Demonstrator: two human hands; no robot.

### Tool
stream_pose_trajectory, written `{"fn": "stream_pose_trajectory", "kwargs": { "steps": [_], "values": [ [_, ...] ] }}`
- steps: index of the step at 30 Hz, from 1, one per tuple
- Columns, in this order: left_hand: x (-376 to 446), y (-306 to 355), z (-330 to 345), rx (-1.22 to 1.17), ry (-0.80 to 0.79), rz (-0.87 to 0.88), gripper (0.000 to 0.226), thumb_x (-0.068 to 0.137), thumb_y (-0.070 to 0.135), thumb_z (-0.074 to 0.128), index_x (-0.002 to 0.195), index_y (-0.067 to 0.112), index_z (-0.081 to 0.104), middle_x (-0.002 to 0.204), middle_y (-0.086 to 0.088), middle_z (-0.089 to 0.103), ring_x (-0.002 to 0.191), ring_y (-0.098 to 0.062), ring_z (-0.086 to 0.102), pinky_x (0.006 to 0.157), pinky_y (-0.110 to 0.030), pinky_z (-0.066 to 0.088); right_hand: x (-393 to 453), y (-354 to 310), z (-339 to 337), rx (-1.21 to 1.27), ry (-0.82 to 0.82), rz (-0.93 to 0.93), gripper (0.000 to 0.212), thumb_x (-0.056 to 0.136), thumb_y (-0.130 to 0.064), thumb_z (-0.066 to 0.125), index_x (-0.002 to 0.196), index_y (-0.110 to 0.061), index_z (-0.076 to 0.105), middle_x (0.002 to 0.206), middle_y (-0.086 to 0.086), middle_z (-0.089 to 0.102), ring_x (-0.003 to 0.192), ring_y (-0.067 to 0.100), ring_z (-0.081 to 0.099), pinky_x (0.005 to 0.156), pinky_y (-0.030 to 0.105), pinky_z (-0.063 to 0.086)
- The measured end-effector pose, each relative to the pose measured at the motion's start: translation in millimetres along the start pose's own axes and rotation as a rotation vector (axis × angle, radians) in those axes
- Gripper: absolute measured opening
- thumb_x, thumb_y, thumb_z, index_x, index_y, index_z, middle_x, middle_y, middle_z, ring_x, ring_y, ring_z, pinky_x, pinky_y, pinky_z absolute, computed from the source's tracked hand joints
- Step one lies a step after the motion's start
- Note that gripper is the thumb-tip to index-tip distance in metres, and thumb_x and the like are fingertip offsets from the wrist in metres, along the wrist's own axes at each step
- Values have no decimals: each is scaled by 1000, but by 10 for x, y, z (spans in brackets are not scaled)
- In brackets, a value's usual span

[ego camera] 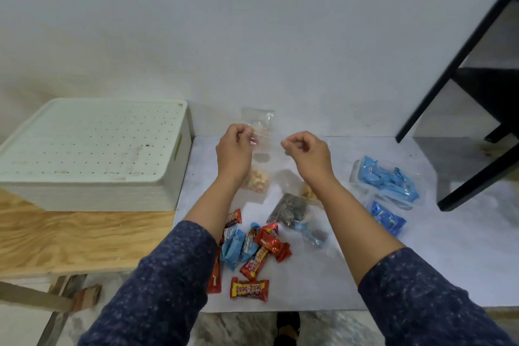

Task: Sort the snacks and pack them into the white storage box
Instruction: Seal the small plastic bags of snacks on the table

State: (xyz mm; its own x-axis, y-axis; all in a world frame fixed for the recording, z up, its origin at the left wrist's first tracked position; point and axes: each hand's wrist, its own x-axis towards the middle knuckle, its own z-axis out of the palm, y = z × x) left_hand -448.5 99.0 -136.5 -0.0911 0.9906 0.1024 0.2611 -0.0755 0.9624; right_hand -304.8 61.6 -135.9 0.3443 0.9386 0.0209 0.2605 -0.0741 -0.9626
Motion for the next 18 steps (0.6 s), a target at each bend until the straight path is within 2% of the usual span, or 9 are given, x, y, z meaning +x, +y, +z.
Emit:
{"fn": "stream_pose_trajectory", "kwargs": {
  "steps": [2, 4, 6, 9, 12, 14, 18],
  "values": [
    [76, 183, 37, -131, 71, -13, 19, 94, 20, 50, 79, 28, 57, 76, 8, 64, 81, -16, 65, 84, -38, 55, 60, -156, -33, 189, 2, 28, 10, 86, -14, 65, 79, -20, 63, 76, -1, 64, 76, 15, 62, 70, 26, 49],
    [154, 399, 69, -253, 125, -2, 20, 94, 16, 52, 79, 27, 57, 73, 8, 64, 74, -10, 63, 83, -32, 55, 159, -331, -88, 352, -21, 36, 13, 89, -9, 62, 80, -18, 61, 77, 0, 66, 76, 14, 63, 71, 28, 49],
    [253, 578, 80, -324, 151, 30, 19, 93, 13, 54, 80, 26, 58, 70, 8, 65, 72, -10, 64, 84, -30, 54, 286, -502, -155, 408, -43, 12, 14, 89, -8, 60, 79, -17, 61, 78, 0, 67, 76, 12, 64, 72, 28, 50],
    [387, 759, 84, -317, 175, 66, 16, 89, 14, 59, 79, 26, 60, 66, 11, 69, 79, -13, 67, 87, -33, 54, 453, -745, -243, 441, -72, -45, 13, 90, -7, 59, 81, -15, 60, 77, -1, 65, 75, 9, 63, 71, 26, 51],
    [459, 881, 81, -197, 204, 118, 13, 89, 20, 60, 78, 28, 60, 76, 11, 71, 87, -13, 68, 89, -33, 53, 594, -952, -286, 394, -70, -124, 18, 90, -8, 59, 77, -19, 60, 76, -4, 62, 78, 10, 60, 71, 25, 51],
    [495, 940, 66, -116, 225, 165, 11, 90, 23, 59, 79, 27, 60, 80, 10, 70, 85, -13, 66, 84, -31, 52, 677, -1052, -289, 340, -57, -189, 21, 90, -8, 60, 74, -21, 59, 74, -6, 59, 76, 10, 56, 72, 26, 49],
    [567, 1061, 37, -69, 243, 246, 22, 91, 20, 58, 73, 32, 55, 78, 3, 69, 77, -25, 62, 70, -27, 49, 805, -1160, -247, 263, -2, -268, 25, 89, -8, 59, 70, -24, 58, 74, -6, 58, 77, 12, 53, 78, 32, 47]
  ]
}}
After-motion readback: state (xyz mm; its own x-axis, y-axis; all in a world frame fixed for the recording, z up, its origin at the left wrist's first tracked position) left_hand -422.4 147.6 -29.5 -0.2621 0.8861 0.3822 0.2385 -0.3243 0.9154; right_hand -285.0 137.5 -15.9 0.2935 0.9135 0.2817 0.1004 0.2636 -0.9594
